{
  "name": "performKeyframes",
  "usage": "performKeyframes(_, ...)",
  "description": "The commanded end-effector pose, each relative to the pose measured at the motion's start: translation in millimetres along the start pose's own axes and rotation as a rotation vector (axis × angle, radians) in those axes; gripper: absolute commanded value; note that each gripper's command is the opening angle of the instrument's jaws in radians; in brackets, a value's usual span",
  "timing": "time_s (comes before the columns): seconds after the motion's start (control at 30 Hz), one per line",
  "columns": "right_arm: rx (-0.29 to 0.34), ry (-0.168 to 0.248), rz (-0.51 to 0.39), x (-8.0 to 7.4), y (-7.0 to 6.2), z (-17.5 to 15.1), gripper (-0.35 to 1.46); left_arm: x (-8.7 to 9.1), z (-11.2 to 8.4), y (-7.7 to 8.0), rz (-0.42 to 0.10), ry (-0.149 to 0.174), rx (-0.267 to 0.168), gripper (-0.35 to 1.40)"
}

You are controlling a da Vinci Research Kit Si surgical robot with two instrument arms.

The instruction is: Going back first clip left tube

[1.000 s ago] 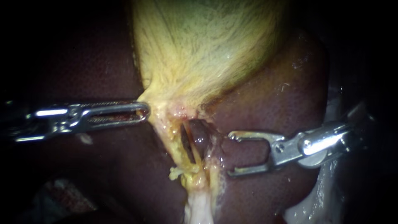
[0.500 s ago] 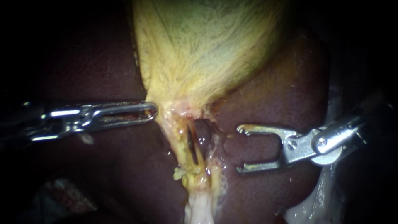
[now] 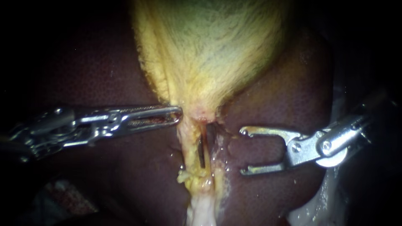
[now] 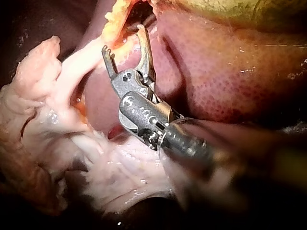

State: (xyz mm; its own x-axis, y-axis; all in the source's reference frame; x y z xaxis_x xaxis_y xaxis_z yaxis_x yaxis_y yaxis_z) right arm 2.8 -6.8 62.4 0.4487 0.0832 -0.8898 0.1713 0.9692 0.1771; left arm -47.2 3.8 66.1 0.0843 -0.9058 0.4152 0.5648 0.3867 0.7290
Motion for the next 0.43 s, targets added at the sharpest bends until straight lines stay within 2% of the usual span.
performKeyframes(0.03,0.000,0.000,0.000,0.0,0.0,0.0,0.60,0.0,0.1,0.0,0.000,0.001,0.000,-0.08)
performKeyframes(0.43,0.002,0.001,-0.006,0.1,0.0,-0.3,0.60,0.1,0.2,-0.1,0.000,0.001,0.002,-0.08)
